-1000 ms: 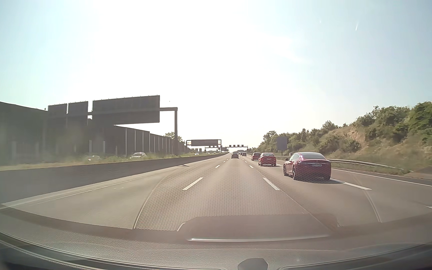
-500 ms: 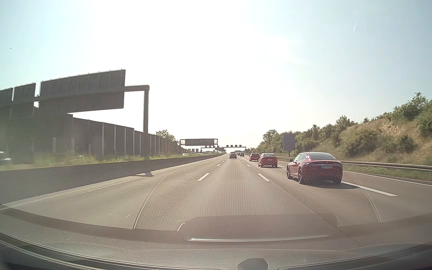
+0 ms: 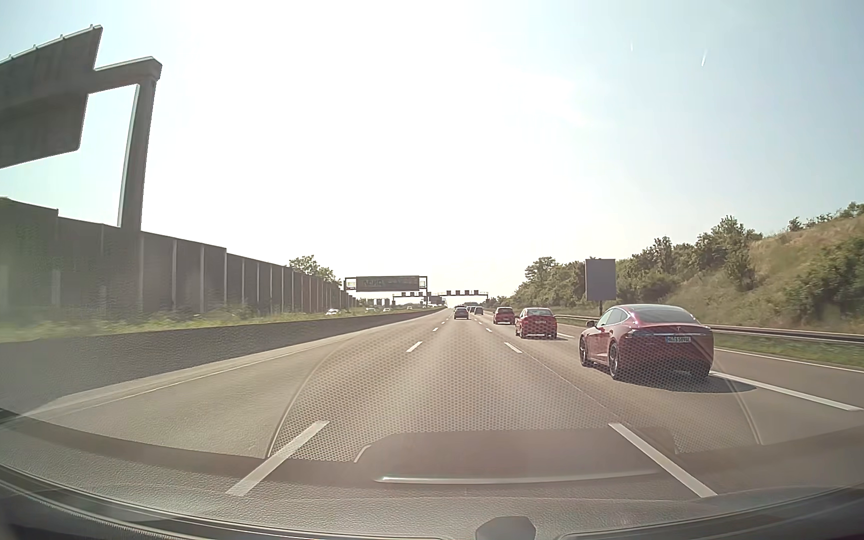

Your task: Follow the waypoints while adhering to traffic rules and regulations

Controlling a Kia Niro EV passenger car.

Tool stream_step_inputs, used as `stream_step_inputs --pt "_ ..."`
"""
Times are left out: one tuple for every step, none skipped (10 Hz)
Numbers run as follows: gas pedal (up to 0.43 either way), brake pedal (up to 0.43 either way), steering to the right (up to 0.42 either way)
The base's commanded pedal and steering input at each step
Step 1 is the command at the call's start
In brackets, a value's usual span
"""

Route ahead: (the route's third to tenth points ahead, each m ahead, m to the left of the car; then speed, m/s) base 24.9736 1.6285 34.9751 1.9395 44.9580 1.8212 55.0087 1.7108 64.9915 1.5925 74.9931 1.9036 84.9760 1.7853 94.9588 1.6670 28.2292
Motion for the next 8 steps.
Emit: stream_step_inputs --pt "0.228 0.024 0.002" --pt "0.228 0.024 0.001" --pt "0.228 0.024 -0.001" --pt "0.228 0.024 -0.001" --pt "0.228 0.024 -0.002" --pt "0.228 0.024 -0.003" --pt "0.22 0.024 -0.003" --pt "0.22 0.024 -0.003"
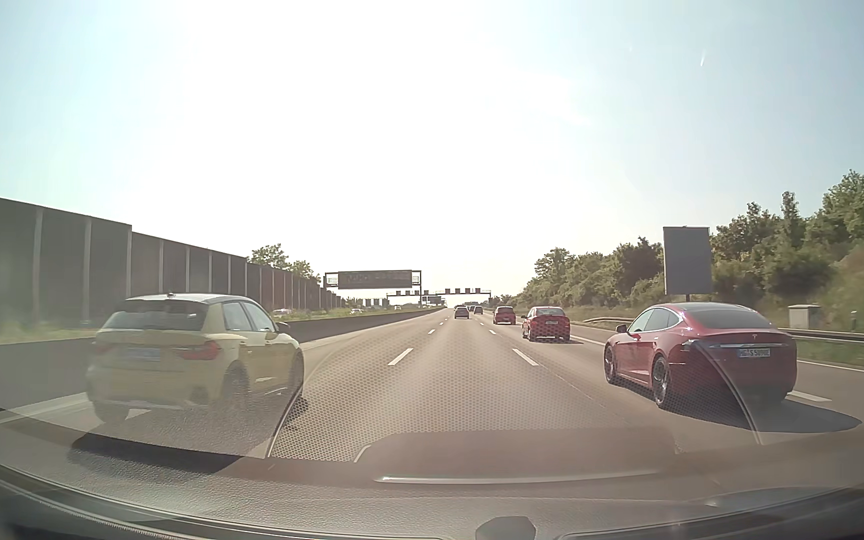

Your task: Follow the waypoints while adhering to traffic rules and regulations

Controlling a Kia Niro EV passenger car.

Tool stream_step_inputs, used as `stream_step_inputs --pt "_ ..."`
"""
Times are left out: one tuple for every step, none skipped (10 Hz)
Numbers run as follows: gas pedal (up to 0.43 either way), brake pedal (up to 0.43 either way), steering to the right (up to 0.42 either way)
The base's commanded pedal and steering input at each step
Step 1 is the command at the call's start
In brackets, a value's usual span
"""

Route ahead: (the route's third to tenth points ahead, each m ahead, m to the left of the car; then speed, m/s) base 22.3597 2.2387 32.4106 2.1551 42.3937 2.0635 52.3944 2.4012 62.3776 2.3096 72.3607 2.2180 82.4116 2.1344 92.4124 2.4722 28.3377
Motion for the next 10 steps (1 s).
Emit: stream_step_inputs --pt "0.22 0.024 -0.002" --pt "0.22 0.024 -0.002" --pt "0.22 0.024 -0.002" --pt "0.22 0.024 -0.002" --pt "0.22 0.024 -0.002" --pt "0.22 0.024 -0.002" --pt "0.22 0.024 -0.001" --pt "0.22 0.024 0.0" --pt "0.22 0.024 -0.001" --pt "0.22 0.024 -0.002"
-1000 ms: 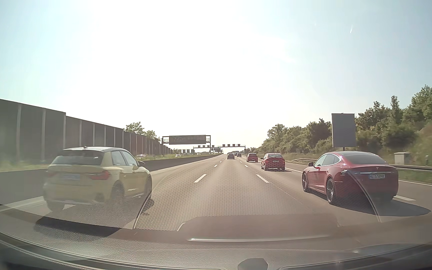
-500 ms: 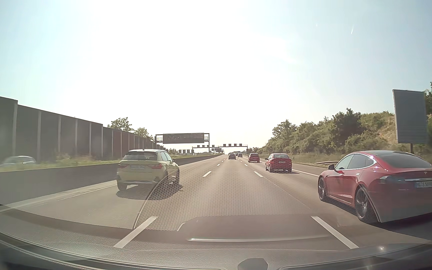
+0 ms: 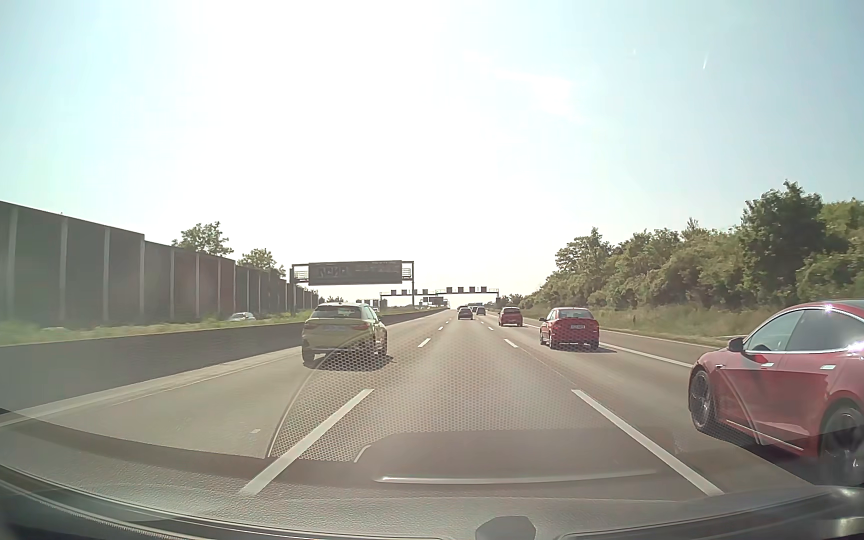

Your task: Follow the waypoints while adhering to traffic rules and regulations

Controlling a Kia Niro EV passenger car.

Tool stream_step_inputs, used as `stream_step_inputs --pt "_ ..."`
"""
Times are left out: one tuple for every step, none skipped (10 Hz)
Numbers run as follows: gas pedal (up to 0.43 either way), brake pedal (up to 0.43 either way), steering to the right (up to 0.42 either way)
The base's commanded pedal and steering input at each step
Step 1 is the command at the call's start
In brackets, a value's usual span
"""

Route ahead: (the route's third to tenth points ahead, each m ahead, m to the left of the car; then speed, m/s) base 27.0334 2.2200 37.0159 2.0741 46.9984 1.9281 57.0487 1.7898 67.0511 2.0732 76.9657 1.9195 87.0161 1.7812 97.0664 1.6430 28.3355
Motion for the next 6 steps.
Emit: stream_step_inputs --pt "0.209 0.024 -0.001" --pt "0.209 0.024 0.001" --pt "0.209 0.024 0.002" --pt "0.209 0.024 0.003" --pt "0.209 0.03 0.002" --pt "0.209 0.024 0.002"
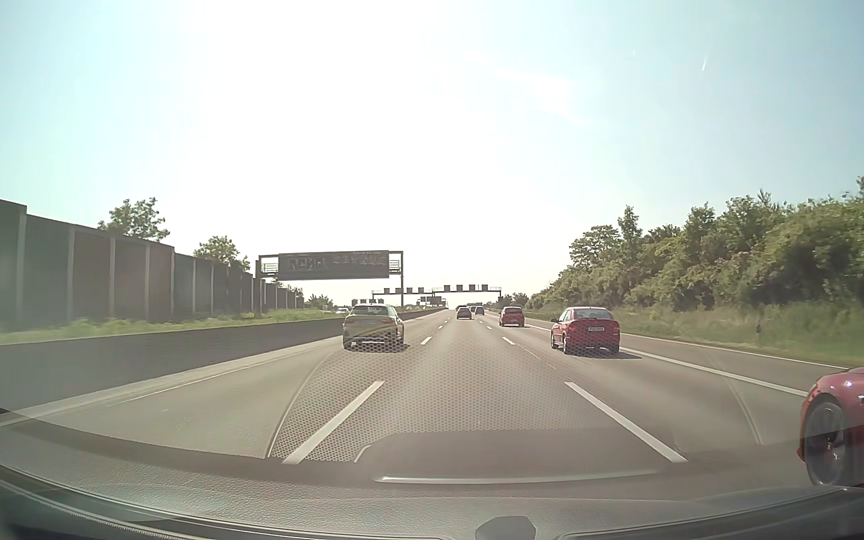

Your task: Follow the waypoints while adhering to traffic rules and regulations

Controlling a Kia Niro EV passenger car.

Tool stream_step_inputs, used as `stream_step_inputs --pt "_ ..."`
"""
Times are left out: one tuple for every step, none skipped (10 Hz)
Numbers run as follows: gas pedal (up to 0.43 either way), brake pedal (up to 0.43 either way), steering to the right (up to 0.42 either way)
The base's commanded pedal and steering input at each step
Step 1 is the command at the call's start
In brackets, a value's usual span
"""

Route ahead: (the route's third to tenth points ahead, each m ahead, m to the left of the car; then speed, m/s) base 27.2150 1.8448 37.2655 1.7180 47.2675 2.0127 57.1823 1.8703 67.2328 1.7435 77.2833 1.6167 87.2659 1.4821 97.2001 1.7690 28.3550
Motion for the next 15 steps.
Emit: stream_step_inputs --pt "0.209 0.024 0.001" --pt "0.209 0.024 0.0" --pt "0.209 0.024 0.0" --pt "0.209 0.024 0.0" --pt "0.209 0.024 0.0" --pt "0.209 0.024 0.0" --pt "0.209 0.024 0.0" --pt "0.209 0.024 0.0" --pt "0.209 0.024 0.0" --pt "0.209 0.024 0.0" --pt "0.209 0.024 0.0" --pt "0.209 0.024 0.001" --pt "0.209 0.024 0.001" --pt "0.209 0.024 0.0" --pt "0.209 0.024 0.0"
